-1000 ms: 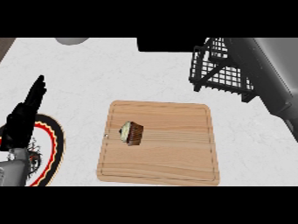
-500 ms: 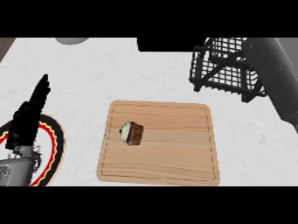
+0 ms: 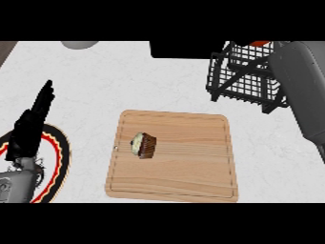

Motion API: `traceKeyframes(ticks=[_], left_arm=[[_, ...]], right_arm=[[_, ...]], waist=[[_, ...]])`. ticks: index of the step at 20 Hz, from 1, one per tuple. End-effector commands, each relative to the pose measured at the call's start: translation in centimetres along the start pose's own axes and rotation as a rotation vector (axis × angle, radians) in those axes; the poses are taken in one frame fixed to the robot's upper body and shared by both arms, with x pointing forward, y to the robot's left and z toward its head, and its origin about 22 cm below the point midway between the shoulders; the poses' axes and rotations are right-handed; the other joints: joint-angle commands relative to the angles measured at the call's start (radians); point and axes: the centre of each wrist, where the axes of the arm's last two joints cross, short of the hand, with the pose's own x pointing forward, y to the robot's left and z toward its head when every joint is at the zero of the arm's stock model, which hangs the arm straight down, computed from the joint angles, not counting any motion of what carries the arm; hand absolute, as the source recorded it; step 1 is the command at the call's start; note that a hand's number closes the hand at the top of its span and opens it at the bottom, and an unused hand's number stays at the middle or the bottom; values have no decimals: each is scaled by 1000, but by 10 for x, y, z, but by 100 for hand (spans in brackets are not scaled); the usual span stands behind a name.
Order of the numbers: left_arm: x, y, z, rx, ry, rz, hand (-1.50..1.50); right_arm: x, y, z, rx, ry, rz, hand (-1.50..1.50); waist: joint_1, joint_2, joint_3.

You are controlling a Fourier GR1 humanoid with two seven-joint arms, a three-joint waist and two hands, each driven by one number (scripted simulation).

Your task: Pick the tomato from the cutting board and place it in the tiered basket

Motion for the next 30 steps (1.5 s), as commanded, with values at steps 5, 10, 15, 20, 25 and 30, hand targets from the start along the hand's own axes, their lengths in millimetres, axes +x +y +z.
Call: traceKeyframes(ticks=[5, 10, 15, 20, 25, 30], left_arm=[[-13, -4, 6, -3, 11, 14, 0], [11, 3, 8, 2, 0, 8, 0], [-7, 1, 12, 22, 12, -7, 0], [-10, -1, 17, 14, 39, 11, 0], [7, 12, 12, 17, 32, 5, 0], [-6, 1, 20, 16, 27, 2, 0]], right_arm=[[-24, 7, -1, -68, 51, -209, -150], [-29, -28, 9, -209, 3, -297, -150], [-60, -78, 6, -246, 112, -323, -150], [-79, -92, 40, -174, 215, -420, -150], [-148, -124, 74, -182, 220, -450, -150], [-201, -138, 120, -205, 179, -499, -150]], waist=[[-3, 18, 18], [-14, 8, 18], [-23, 8, 17], [-39, 2, 18], [-40, 4, 18], [-36, 8, 18]])
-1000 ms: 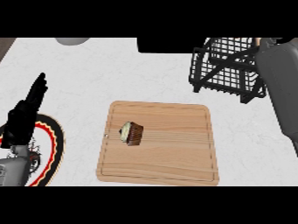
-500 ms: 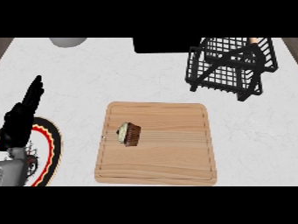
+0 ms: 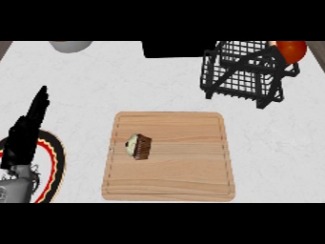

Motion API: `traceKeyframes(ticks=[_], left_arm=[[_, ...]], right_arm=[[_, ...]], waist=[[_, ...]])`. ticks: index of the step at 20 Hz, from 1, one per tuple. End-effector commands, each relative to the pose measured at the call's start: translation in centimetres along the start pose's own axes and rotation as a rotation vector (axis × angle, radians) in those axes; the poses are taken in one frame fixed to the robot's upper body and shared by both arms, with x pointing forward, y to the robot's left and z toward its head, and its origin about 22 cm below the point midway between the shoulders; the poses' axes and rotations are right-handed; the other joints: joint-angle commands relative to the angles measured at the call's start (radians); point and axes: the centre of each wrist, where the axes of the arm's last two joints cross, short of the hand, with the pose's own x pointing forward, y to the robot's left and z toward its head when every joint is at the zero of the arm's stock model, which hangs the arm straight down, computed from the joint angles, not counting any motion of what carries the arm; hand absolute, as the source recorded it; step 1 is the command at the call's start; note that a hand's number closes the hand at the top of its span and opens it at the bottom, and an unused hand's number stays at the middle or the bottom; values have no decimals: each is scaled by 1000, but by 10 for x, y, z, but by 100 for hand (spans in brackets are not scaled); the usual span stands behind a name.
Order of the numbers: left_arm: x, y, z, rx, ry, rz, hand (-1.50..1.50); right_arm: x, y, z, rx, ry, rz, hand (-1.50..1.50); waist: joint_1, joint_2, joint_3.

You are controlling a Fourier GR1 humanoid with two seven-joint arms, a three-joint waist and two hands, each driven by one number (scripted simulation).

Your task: Pick the tomato from the cutting board and place it in the tiered basket

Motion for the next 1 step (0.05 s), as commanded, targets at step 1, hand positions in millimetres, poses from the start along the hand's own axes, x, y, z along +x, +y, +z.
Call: traceKeyframes(ticks=[1], left_arm=[[3, -3, 11, -8, -3, 11, 0]], right_arm=[[-42, -43, 27, -8, -18, -66, -150]], waist=[[-1, -1, 1]])
